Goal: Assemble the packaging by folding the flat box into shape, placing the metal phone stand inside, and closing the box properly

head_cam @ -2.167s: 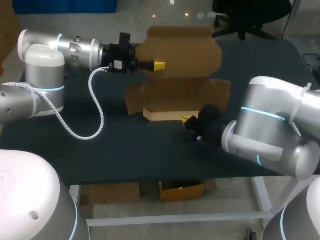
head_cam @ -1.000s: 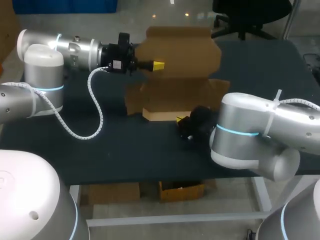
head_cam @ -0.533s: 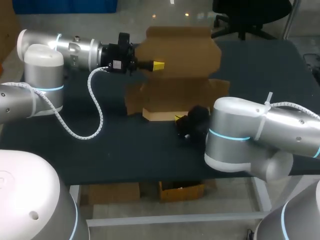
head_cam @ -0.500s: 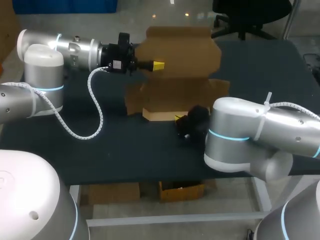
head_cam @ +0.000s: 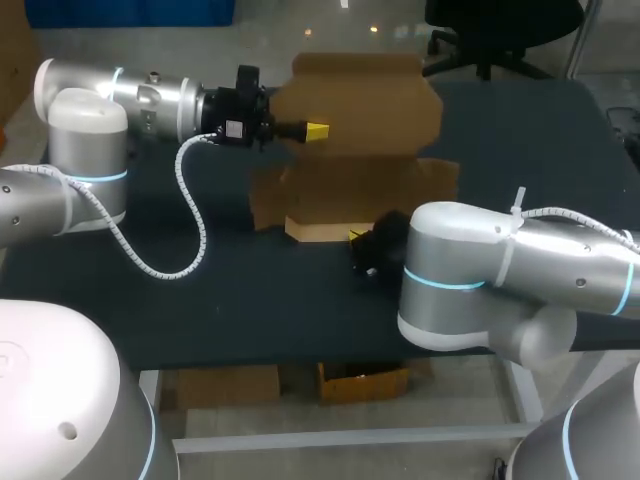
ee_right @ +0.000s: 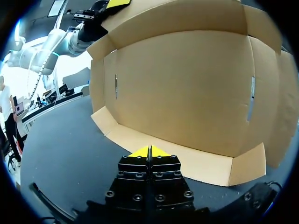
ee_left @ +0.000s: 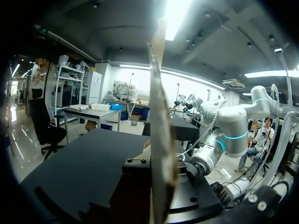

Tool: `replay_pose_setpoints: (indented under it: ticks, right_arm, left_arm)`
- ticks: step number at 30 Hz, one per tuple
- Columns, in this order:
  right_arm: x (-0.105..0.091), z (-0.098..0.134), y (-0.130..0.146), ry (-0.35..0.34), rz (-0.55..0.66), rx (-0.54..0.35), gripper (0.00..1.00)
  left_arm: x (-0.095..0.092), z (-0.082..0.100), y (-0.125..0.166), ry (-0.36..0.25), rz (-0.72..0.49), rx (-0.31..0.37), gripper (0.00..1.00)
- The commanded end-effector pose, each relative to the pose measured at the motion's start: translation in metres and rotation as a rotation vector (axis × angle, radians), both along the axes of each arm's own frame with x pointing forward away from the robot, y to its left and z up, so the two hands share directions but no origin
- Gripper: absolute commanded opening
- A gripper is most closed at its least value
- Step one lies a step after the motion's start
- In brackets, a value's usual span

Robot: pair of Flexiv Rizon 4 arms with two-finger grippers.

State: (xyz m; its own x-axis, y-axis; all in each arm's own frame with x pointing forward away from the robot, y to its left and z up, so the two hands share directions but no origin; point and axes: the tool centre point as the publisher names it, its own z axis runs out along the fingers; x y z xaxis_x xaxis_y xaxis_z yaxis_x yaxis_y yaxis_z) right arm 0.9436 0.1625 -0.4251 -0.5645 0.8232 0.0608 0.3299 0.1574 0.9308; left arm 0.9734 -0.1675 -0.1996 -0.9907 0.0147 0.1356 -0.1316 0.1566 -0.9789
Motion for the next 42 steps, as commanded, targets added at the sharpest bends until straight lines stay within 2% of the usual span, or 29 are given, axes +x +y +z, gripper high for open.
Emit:
replay_pose_setpoints:
  ticks: [1,21,31,42]
  right_arm:
    - [0.001,-0.005,0.003,-0.007,-0.041,-0.005,0.00]
    - [0.000,-0.008,0.002,0.002,-0.050,0.007,0.00]
    - [0.000,-0.008,0.002,0.002,-0.050,0.007,0.00]
    - [0.000,-0.008,0.002,0.002,-0.050,0.007,0.00]
  left_arm:
    - [0.001,-0.001,0.001,0.001,-0.005,0.000,0.00]
    - [0.001,-0.001,0.001,0.002,-0.004,0.001,0.00]
    - [-0.006,-0.003,-0.001,0.008,-0.003,0.015,0.00]
    - [-0.022,-0.009,0.000,0.029,-0.016,0.034,0.00]
